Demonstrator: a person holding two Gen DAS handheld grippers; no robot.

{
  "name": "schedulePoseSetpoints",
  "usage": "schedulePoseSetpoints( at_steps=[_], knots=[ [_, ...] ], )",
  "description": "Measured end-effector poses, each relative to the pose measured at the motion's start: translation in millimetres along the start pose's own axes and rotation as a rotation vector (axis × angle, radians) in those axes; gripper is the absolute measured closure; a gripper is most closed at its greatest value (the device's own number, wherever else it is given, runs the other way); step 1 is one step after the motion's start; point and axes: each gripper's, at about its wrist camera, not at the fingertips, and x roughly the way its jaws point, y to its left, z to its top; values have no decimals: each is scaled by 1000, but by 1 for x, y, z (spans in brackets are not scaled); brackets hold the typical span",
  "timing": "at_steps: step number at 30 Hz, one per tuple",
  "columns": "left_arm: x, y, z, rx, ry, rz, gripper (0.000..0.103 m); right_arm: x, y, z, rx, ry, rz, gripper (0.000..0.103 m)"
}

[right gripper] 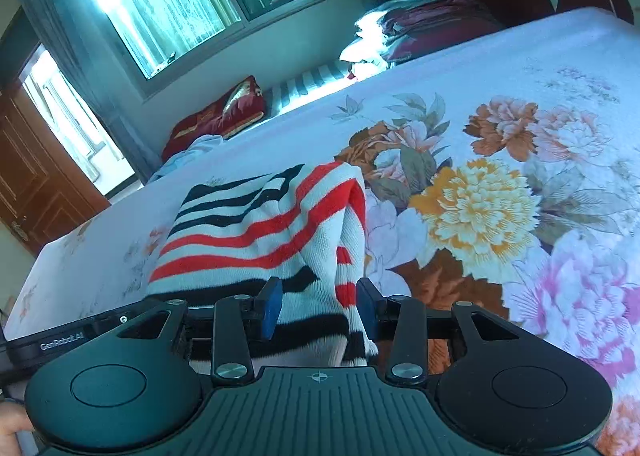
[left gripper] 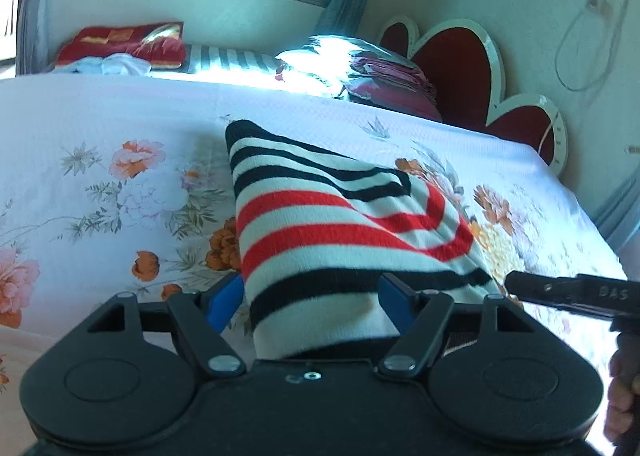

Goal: Fold small clothes
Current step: 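Tuck the held edge under the bundle with the right tool while the left tool holds it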

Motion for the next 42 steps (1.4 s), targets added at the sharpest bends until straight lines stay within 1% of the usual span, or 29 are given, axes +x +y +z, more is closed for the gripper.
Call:
schedulePoseSetpoints(
  at_steps=[2,7,8,11,12,16,17,18,19,21,24,25,26,27,28,33,37,40,41,42],
  knots=[
    [5,3,3,-10,2,7,34,10,-2,4,11,11,7,62],
    [20,9,7,-50,13,0,36,35,-2,12,-9,35,-1,63],
    [23,9,7,-53,15,1,38,39,-2,13,-8,39,1,63],
    [30,8,6,-54,14,9,38,50,-3,14,-16,53,-3,64],
    [31,8,5,-52,12,12,40,51,-3,14,-24,48,-6,85],
    [32,4,-2,-16,-18,28,40,52,1,13,-93,14,-41,89],
    [33,4,-4,-14,-23,27,40,54,-1,12,-97,2,-54,90],
    [34,5,-5,-17,-23,23,40,58,-4,11,-87,10,-61,90],
    [35,6,-6,-24,-23,20,40,62,-8,8,-74,17,-58,90],
    [35,8,-4,-39,-13,15,40,60,-8,8,-87,13,-47,90],
    [28,10,4,-63,-6,6,38,50,-13,20,-41,24,14,88],
    [26,11,7,-71,-17,13,37,46,-14,25,-31,15,31,83],
    [24,11,10,-80,-28,21,34,44,-15,30,-22,4,38,78],
    [23,12,14,-94,-35,24,32,45,-16,36,-10,-1,43,66],
    [25,13,18,-107,-38,23,32,48,-17,41,3,1,47,62],
    [46,17,37,-128,-32,51,34,77,-20,62,56,35,72,62],
    [63,23,46,-169,-31,68,36,100,-27,74,111,61,76,62],
    [75,28,49,-178,-27,82,38,112,-29,78,120,86,81,62],
    [79,29,49,-184,-17,81,42,114,-29,78,117,83,73,66],
    [83,30,48,-192,-4,75,47,116,-29,78,112,75,67,82]
  ],
)
